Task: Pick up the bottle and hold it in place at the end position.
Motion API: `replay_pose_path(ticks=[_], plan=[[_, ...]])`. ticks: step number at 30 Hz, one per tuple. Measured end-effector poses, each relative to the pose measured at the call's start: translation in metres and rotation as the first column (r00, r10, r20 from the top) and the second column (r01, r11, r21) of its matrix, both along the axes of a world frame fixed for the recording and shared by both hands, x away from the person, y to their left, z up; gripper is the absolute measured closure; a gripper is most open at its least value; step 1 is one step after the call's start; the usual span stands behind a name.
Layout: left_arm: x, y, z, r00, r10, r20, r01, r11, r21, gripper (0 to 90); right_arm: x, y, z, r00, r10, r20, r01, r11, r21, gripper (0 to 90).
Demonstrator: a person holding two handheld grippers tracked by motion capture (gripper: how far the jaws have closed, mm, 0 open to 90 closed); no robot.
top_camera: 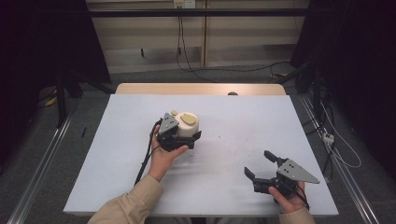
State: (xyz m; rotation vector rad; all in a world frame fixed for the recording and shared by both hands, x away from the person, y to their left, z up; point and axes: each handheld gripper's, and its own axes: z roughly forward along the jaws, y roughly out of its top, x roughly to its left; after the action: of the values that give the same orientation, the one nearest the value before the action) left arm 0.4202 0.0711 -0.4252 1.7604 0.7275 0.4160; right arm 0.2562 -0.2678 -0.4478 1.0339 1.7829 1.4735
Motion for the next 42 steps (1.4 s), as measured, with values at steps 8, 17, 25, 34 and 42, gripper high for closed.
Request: replay_pose_path(ticks=[8,17,25,34,42], plan=[[0.004,-0.004,0.0,0.9999,0.007,-0.009,-0.007,1.0,-0.007,5.6,0.0,0.0,0.0,1.0,0.002,0.0,-0.002,1.0,0.001,5.6],[0.008,-0.011,0.001,0.9999,-0.009,-0.006,0.009,0.9999,-0.009,5.6,0.0,-0.002,0.0,1.0,-0.003,-0.001,0.003,1.0,0.006,5.6],[0.012,-0.014,0.0,0.9999,-0.01,-0.01,0.01,0.9999,-0.006,5.6,0.001,-0.002,-0.001,1.0,-0.001,-0.002,0.001,1.0,0.007,5.7],[0.016,-0.015,-0.004,0.9997,0.004,-0.024,-0.005,0.9999,-0.015,5.6,0.001,-0.002,-0.001,1.0,-0.002,-0.002,0.003,1.0,0.009,5.6],[0.02,-0.021,-0.003,0.9997,0.003,-0.026,-0.003,1.0,-0.005,5.6,0.001,-0.002,-0.001,1.0,-0.002,-0.002,0.002,1.0,0.008,5.7]])
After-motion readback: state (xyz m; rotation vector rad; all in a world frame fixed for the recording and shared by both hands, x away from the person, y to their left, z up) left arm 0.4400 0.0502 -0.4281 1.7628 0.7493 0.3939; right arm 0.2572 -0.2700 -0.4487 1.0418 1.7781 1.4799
